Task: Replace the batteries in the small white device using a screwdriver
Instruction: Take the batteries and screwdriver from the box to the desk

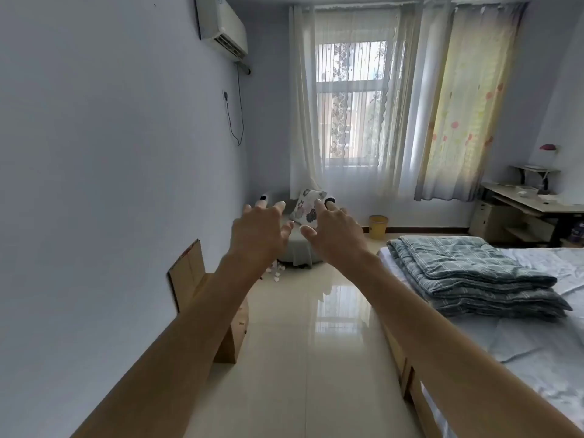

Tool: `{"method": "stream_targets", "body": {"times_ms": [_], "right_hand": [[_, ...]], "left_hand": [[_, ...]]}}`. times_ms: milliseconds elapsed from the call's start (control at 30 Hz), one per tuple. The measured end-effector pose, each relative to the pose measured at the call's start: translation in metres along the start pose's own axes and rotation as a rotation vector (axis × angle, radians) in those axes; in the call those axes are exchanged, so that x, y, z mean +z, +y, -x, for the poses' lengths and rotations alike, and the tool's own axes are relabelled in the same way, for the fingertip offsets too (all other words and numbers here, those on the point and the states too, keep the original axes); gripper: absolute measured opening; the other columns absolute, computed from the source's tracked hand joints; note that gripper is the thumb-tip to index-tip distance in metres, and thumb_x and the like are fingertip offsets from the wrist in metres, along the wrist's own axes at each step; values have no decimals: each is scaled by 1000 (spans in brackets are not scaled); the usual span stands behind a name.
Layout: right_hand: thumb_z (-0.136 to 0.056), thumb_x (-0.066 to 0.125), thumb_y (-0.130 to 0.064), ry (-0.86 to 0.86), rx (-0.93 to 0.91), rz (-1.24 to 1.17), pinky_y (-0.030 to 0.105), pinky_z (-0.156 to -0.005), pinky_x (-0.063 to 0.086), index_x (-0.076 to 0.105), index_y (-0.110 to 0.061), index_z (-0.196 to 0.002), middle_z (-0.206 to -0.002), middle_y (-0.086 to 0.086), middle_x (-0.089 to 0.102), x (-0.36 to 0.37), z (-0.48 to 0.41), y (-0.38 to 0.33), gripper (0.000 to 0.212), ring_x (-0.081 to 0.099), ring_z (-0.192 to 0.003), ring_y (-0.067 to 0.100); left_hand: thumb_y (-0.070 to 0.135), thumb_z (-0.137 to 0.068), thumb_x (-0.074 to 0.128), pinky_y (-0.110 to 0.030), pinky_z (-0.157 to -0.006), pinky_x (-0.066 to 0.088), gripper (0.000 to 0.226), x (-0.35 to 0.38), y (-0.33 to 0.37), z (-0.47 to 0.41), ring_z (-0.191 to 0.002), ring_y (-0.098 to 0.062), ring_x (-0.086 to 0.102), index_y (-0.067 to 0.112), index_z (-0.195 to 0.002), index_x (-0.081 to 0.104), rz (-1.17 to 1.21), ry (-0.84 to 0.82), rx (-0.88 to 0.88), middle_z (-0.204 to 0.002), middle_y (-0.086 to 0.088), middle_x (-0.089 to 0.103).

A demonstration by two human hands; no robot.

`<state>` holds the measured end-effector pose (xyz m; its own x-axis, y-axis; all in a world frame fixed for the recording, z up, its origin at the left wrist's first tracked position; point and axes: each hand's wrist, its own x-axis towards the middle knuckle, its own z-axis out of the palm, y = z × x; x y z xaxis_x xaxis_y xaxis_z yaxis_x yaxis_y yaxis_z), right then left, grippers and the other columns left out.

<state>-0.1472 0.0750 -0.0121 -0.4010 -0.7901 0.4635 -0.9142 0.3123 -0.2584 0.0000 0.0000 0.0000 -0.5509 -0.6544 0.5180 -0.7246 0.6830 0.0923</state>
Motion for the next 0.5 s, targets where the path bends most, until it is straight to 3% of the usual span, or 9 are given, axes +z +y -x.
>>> {"method": "stream_targets", "body": {"times_ms": [267,400,500], "right_hand": [[-104,67,-42,-9,-77,-96,52,-109,53,61,-12,-141,-138,11,63,42,-94,24,48,59,-133,34],[-104,65,-39,17,-96,-100,45,-100,51,64,-11,-127,-124,9,63,51,-150,44,36,61,-123,33],[-106,64,-39,21,-123,-106,45,-97,50,63,-11,-127,-121,9,61,62,-188,53,35,60,-123,33]], "left_hand": [[48,-109,55,-50,-97,59,50,44,-17,-69,-122,-35,61,21,-151,56,-88,21,-73,-131,-13,67],[49,-109,55,-49,-99,59,49,61,-17,-125,-123,-34,62,20,-149,58,-151,41,-87,-134,-13,66],[48,-110,52,-49,-102,55,52,77,-20,-165,-126,-36,59,21,-154,53,-189,58,-121,-138,-15,64]]}}
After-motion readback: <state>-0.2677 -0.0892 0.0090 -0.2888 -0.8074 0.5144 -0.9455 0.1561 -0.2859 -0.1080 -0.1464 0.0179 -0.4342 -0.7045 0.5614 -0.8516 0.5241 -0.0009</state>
